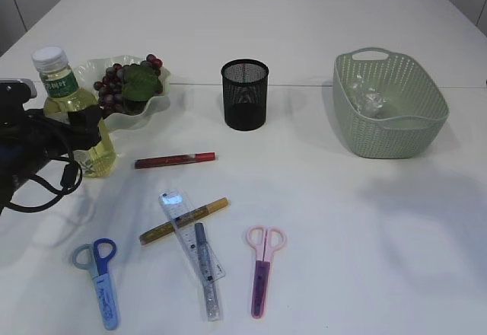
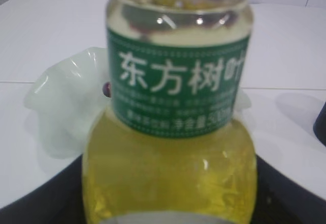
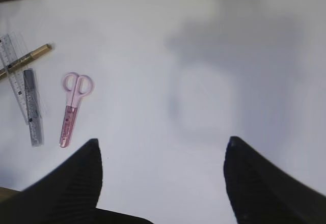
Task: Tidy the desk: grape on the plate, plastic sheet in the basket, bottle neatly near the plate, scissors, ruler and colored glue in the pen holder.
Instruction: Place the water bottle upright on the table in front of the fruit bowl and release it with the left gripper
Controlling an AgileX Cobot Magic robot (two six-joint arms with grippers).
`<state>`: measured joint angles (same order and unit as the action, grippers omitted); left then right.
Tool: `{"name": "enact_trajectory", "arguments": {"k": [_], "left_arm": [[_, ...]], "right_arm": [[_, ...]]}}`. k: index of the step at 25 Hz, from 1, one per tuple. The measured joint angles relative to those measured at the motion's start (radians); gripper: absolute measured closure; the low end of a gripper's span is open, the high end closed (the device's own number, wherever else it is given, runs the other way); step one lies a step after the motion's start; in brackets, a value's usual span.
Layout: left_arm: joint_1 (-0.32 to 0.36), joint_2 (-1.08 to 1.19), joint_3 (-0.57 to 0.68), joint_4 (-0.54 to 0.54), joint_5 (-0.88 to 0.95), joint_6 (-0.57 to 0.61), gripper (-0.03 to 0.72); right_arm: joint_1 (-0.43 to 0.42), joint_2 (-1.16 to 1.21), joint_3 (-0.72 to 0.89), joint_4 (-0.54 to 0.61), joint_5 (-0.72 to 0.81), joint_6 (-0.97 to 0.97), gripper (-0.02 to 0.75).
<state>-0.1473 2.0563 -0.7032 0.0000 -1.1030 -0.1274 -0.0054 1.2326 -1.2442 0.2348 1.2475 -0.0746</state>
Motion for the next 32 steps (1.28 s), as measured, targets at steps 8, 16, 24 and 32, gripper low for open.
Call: {"name": "enact_trajectory", "arguments": {"k": [8,16,24,32], "left_arm": [[0.000,0.000,0.000,0.005,-0.010,0.000,0.097],[0.000,-0.026,-0.002,0.005,-0.022,0.000,0.097],[0.000,-0.035,-0.002,0.005,-0.036,0.000,0.106],[0.000,-0.035,-0.002,0.005,-0.036,0.000,0.120]], "right_arm": [[0.000,0.000,0.000,0.000,0.000,0.000,0.163],[0.000,0.000,0.000,0.000,0.000,0.000,0.163],[0.000,0.000,0.000,0.000,0.000,-0.002,0.163],[0.000,0.000,0.000,0.000,0.000,-0.002,0.163]]}}
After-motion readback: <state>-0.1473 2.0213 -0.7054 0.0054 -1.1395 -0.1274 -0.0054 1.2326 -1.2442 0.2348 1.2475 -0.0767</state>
